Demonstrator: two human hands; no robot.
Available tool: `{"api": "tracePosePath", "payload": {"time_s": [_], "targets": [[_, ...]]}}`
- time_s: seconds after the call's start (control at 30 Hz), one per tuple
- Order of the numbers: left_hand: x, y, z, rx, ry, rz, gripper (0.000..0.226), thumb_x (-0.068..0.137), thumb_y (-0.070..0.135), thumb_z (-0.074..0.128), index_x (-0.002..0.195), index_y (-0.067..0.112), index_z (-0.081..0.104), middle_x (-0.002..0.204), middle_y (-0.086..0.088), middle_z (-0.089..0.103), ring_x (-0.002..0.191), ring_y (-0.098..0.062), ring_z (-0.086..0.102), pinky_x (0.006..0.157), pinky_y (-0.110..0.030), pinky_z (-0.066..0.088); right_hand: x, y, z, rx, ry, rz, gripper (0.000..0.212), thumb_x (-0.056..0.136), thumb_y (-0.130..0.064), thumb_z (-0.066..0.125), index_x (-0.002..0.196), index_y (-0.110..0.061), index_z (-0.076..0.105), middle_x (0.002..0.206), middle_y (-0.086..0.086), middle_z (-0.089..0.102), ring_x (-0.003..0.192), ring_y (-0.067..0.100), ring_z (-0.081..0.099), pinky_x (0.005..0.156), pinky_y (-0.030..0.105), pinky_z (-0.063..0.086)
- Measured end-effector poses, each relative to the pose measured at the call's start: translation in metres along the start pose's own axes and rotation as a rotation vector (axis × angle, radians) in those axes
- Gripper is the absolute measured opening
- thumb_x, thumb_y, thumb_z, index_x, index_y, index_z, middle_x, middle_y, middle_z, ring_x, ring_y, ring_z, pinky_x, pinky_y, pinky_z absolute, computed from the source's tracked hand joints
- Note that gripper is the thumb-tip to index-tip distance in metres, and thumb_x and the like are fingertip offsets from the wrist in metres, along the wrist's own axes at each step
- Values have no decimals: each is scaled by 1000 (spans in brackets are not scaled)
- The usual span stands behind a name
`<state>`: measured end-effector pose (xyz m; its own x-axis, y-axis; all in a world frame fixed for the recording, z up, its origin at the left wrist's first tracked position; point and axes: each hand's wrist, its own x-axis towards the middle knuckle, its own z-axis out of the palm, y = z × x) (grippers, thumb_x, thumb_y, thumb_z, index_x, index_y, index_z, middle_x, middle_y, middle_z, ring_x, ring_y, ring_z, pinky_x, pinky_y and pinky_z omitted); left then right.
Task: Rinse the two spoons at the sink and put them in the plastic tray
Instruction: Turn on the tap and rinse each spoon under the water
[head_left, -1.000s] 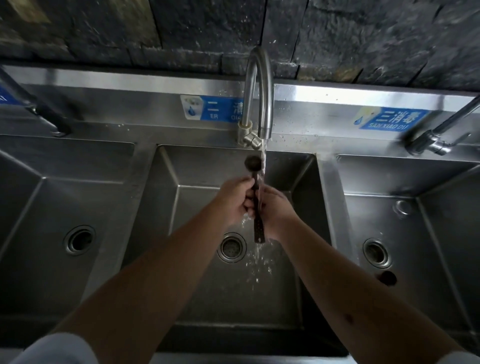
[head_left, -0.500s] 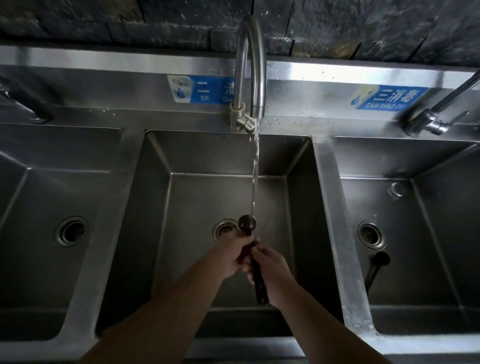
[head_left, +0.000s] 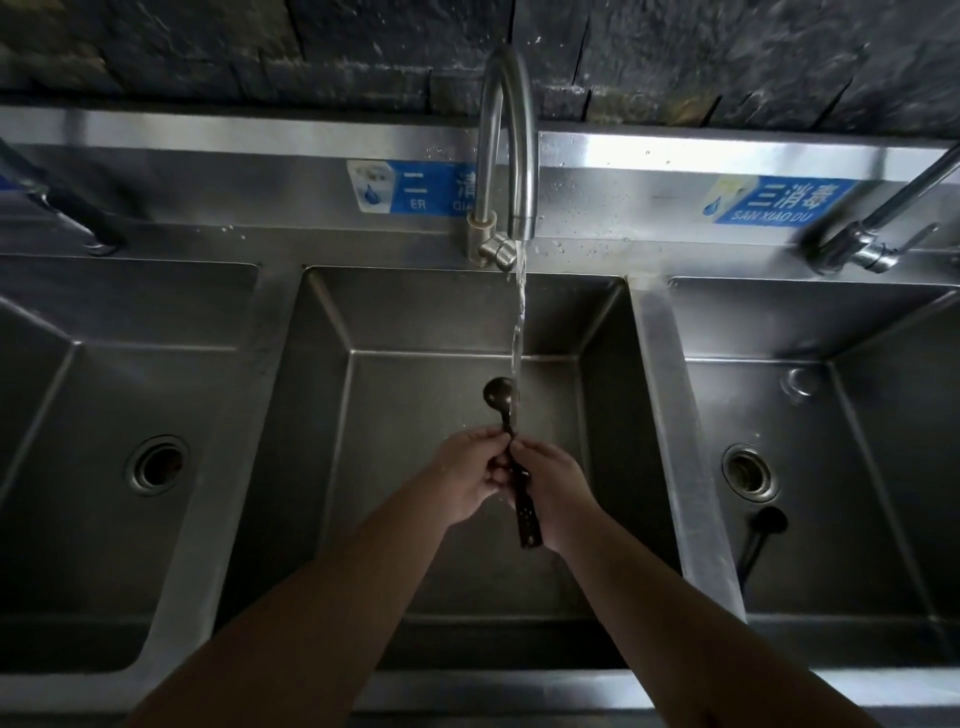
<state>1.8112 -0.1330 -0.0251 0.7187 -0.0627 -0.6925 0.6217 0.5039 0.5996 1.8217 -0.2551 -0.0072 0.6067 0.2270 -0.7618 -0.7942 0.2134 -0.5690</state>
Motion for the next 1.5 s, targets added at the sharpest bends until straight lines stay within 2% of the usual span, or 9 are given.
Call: {"api": "tracePosePath", "payload": {"time_s": [0.2, 0.4, 0.57, 0.73, 0.93, 1.07, 1.3, 1.4, 1.5], "targets": [[6, 52, 13, 63, -47, 132, 22, 97, 11, 49, 110, 5, 65, 64, -2, 52, 51, -13, 44, 50, -26, 36, 6, -39, 25, 37, -37, -121, 21, 95, -16, 61, 107, -1, 69, 79, 11, 74, 63, 16, 72, 56, 28, 58], [10, 99, 28, 38, -86, 221, 20, 94, 12, 53, 99, 12, 72, 62, 1, 55, 47, -8, 45, 44, -20, 38, 6, -82, 48, 124, -120, -202, 19, 98, -12, 56, 108, 1, 65, 76, 12, 69, 58, 16, 68, 53, 28, 56], [7, 134, 38, 70, -70, 297, 22, 98, 12, 47, 97, 14, 69, 58, 2, 54, 45, -7, 45, 43, -21, 37, 12, -109, 68, 144, -183, -277, 22, 100, -8, 52, 114, 4, 62, 79, 15, 68, 64, 20, 67, 61, 30, 57], [3, 148, 42, 121, -49, 361, 23, 100, 13, 44, 91, 15, 65, 56, 1, 50, 47, -10, 41, 44, -25, 33, 17, -121, 79, 119, -214, -310, 14, 99, -9, 53, 98, 0, 64, 70, 12, 68, 56, 18, 67, 52, 28, 56], [4, 102, 27, 151, -15, 208, 20, 96, 14, 52, 102, 3, 67, 64, -2, 54, 47, -10, 45, 43, -23, 39, 9, -75, 50, 101, -93, -167, 15, 94, -9, 60, 98, 1, 70, 74, 12, 71, 57, 15, 67, 50, 26, 54], [4, 48, 20, 93, -58, 99, 23, 94, 10, 50, 89, 10, 72, 63, -3, 60, 44, -10, 48, 40, -24, 41, -3, -34, 18, 126, -13, -63, 16, 95, -3, 58, 102, 0, 72, 76, 13, 73, 57, 16, 68, 52, 27, 57], [-18, -12, 24, 65, -73, -76, 15, 93, 8, 52, 95, 5, 67, 78, -10, 68, 59, -18, 63, 48, -30, 50, -40, 13, -27, -96, 116, 21, 17, 91, -19, 66, 104, -14, 77, 96, 13, 76, 67, 13, 68, 59, 25, 53], [-32, -25, 35, 93, -69, -111, 12, 93, 7, 54, 98, 3, 64, 80, -10, 68, 57, -16, 63, 48, -28, 49, -53, 23, -39, -122, 186, 62, 18, 92, -24, 65, 101, -12, 76, 84, 11, 75, 58, 13, 63, 52, 25, 50], [-40, -34, 47, 145, -84, -124, 10, 94, 7, 54, 98, 1, 61, 75, -10, 64, 51, -16, 57, 46, -27, 45, -62, 27, -52, -125, 197, 72, 20, 95, -23, 60, 99, -9, 74, 84, 13, 75, 62, 16, 64, 59, 28, 51]]}}
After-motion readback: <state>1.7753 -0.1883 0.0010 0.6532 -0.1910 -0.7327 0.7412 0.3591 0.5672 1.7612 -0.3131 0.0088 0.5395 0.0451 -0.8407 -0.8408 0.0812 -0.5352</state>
